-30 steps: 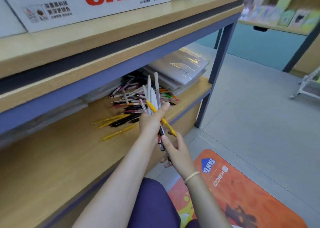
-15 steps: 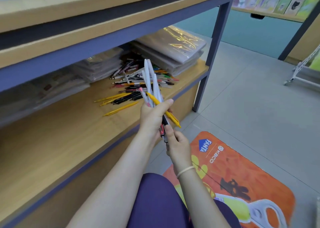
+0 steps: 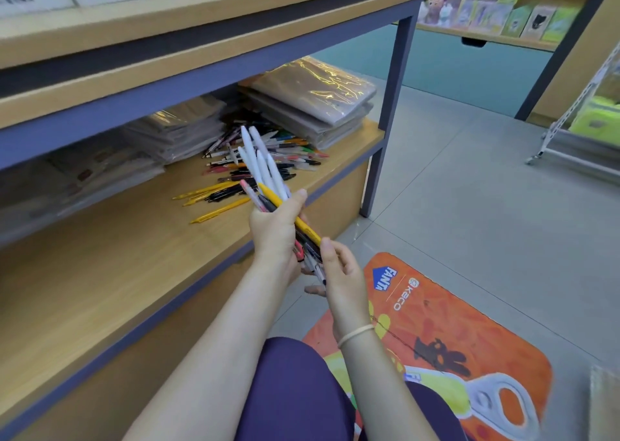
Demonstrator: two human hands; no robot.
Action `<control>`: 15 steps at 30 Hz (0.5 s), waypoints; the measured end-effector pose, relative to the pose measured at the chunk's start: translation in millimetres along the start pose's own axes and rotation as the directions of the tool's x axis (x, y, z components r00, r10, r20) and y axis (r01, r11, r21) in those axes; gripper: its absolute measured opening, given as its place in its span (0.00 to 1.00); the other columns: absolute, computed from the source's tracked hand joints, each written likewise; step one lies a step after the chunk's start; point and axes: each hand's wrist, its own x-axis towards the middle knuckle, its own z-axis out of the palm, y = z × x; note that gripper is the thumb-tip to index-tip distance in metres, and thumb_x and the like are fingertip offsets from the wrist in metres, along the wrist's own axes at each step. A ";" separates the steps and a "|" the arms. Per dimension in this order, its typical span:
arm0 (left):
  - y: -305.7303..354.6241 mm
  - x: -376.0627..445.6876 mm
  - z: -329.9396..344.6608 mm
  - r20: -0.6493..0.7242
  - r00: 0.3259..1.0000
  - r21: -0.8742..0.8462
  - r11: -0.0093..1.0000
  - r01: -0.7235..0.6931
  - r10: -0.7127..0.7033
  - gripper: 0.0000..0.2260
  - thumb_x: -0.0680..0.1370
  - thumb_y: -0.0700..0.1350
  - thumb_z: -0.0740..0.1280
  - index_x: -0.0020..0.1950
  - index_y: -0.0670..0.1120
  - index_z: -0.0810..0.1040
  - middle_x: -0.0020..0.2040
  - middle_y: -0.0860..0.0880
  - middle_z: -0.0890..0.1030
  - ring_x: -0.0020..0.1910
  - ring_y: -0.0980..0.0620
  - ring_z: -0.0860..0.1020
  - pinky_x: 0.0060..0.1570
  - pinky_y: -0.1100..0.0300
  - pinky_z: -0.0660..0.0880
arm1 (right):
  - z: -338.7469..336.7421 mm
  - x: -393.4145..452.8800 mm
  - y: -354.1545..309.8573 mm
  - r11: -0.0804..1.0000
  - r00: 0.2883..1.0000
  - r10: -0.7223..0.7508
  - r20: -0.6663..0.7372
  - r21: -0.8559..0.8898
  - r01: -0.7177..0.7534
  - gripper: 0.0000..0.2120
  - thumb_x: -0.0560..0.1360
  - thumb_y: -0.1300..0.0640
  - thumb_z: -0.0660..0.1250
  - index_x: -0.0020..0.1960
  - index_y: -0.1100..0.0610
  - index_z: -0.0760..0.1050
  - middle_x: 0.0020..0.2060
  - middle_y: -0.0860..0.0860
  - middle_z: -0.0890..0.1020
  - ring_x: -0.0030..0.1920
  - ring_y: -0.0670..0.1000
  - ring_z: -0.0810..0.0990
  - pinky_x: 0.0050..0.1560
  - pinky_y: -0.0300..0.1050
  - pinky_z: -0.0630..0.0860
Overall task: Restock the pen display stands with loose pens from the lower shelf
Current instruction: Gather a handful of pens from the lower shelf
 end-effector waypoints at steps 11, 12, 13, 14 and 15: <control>-20.6 8.0 28.2 0.093 0.995 -0.006 1.000 0.018 -0.017 0.09 0.75 0.32 0.71 0.48 0.45 0.78 0.35 0.48 0.80 0.30 0.52 0.76 0.34 0.57 0.77 | 12.9 32.8 -0.2 0.990 0.969 -0.053 -0.241 0.111 0.082 0.19 0.73 0.36 0.67 0.48 0.52 0.82 0.49 0.55 0.85 0.54 0.55 0.83 0.61 0.63 0.76; -22.0 13.4 32.9 0.086 0.996 -0.008 1.000 0.028 -0.027 0.09 0.75 0.32 0.71 0.49 0.45 0.78 0.34 0.49 0.80 0.30 0.52 0.77 0.33 0.57 0.77 | 11.7 39.9 -1.0 0.991 0.965 -0.050 -0.258 0.107 0.080 0.16 0.76 0.40 0.66 0.48 0.53 0.81 0.48 0.56 0.85 0.52 0.54 0.83 0.60 0.62 0.77; -20.3 17.2 38.6 0.081 0.995 -0.003 0.999 0.055 -0.054 0.09 0.75 0.32 0.71 0.51 0.45 0.78 0.34 0.49 0.80 0.30 0.52 0.77 0.33 0.57 0.77 | 10.8 46.7 -2.4 0.990 0.959 -0.045 -0.281 0.115 0.080 0.15 0.79 0.44 0.65 0.48 0.55 0.81 0.48 0.57 0.85 0.51 0.54 0.83 0.60 0.60 0.77; -20.6 22.7 45.0 0.079 0.994 0.005 0.997 0.080 -0.080 0.10 0.75 0.32 0.71 0.53 0.44 0.78 0.35 0.48 0.80 0.30 0.51 0.77 0.33 0.57 0.77 | 9.3 53.8 -7.1 0.990 0.950 -0.031 -0.311 0.125 0.073 0.14 0.81 0.47 0.63 0.48 0.56 0.81 0.48 0.57 0.85 0.50 0.55 0.83 0.58 0.59 0.78; -20.9 26.8 52.2 0.082 0.991 0.003 0.995 0.104 -0.103 0.11 0.75 0.32 0.71 0.54 0.44 0.77 0.36 0.47 0.80 0.30 0.51 0.77 0.33 0.57 0.78 | 8.2 59.7 -15.1 0.988 0.942 -0.016 -0.335 0.140 0.067 0.14 0.82 0.49 0.62 0.48 0.56 0.80 0.47 0.56 0.85 0.50 0.55 0.83 0.56 0.55 0.80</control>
